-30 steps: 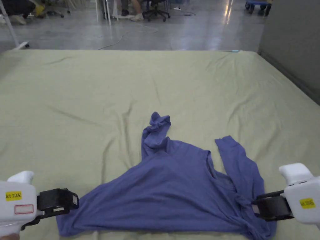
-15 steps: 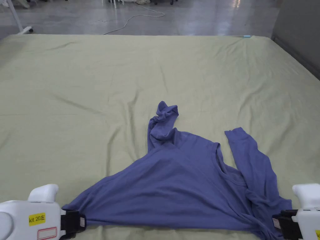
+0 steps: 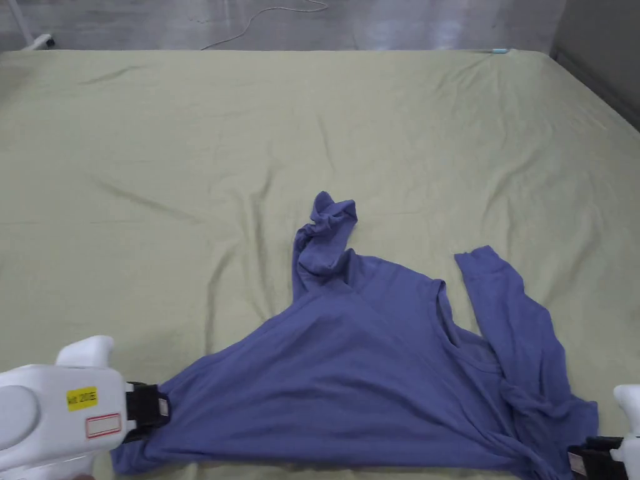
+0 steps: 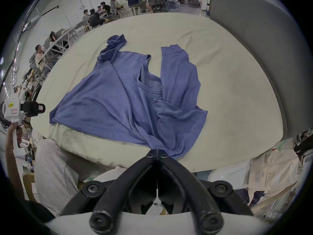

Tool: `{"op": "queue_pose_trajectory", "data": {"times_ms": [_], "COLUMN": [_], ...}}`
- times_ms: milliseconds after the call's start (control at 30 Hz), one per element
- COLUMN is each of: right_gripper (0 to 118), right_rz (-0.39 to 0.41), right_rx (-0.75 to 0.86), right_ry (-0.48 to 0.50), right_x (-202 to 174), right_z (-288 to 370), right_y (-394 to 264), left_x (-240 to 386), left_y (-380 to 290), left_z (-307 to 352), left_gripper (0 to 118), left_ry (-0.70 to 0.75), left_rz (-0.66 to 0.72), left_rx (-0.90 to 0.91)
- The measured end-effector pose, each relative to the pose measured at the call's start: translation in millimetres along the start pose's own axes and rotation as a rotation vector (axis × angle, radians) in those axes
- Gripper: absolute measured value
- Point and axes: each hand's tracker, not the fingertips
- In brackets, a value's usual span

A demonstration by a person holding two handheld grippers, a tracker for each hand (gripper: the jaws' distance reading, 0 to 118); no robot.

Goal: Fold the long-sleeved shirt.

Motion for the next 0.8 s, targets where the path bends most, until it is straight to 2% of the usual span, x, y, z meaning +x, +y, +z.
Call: {"op": "queue_pose_trajectory", "data": {"times_ms": [67,100,133,167,200,333,400,433,467,500,533,567,600,633,667,700,767,800], "right_gripper": [0,0,0,0,0,0,0,0,0,0,0,0,0,0,0,0,0,0], "right_rz": [-0.006,-0.007,-0.007,-0.009,-0.011,-0.023,-0.022,-0.019,-0.017,-0.017,-0.017,-0.017,-0.016,-0.013,-0.008,-0.003,0.02,0.056], "right_rx": [-0.004,-0.006,-0.007,-0.008,-0.007,-0.003,-0.003,-0.004,-0.005,-0.006,-0.007,-0.01,-0.012,-0.015,-0.02,-0.025,-0.02,-0.005], "right_ry": [0.003,0.003,0.004,0.005,0.002,0.002,0.002,0.0,0.0,0.0,0.0,0.0,-0.002,-0.002,0.001,0.007,0.008,0.006], "right_x": [7.8,9.2,10.2,11.6,12.8,13.8,13.5,12.5,11.8,11.6,11.5,10.8,10.2,10.0,10.2,9.9,7.9,5.2], "right_z": [-4.4,-5.0,-5.5,-7.0,-7.8,-7.5,-7.9,-8.0,-8.2,-8.5,-8.8,-9.4,-10.1,-11.1,-12.7,-14.9,-19.2,-21.3], "right_y": [1.8,2.5,3.2,4.1,5.1,7.4,7.8,7.7,7.5,7.3,7.2,7.2,7.2,8.1,11.3,17.5,40.8,59.0], "left_x": [-7.8,-11.2,-13.2,-16.1,-12.2,-16.9,-18.1,-17.0,-15.9,-12.3,-7.8,-1.3,-7.4,-8.7,-11.3,-11.8,-3.4,-2.5], "left_y": [2.3,2.8,2.7,1.6,2.7,3.0,4.3,4.4,2.0,0.0,-1.7,-1.5,0.2,0.0,1.0,1.2,-3.4,-3.3], "left_z": [-4.6,-8.2,-14.1,-24.8,-27.5,-49.6,-60.4,-65.4,-68.4,-71.6,-69.7,-63.1,-64.1,-62.1,-56.4,-51.7,-36.9,-31.3], "left_gripper": [4,34,84,118,112,111,105,94,72,68,57,34,17,5,5,5,5,5], "left_ry": [0.032,0.091,0.141,0.18,0.155,0.21,0.218,0.228,0.236,0.281,0.279,0.28,0.3,0.267,0.229,0.119,0.115,0.121], "left_rz": [0.01,0.002,-0.011,-0.026,-0.057,-0.077,-0.101,-0.115,-0.142,-0.187,-0.223,-0.249,-0.28,-0.286,-0.283,-0.223,-0.207,-0.221], "left_rx": [0.011,0.013,-0.015,-0.065,-0.051,-0.152,-0.186,-0.188,-0.197,-0.198,-0.169,-0.15,-0.121,-0.119,-0.113,-0.117,-0.09,-0.078]}}
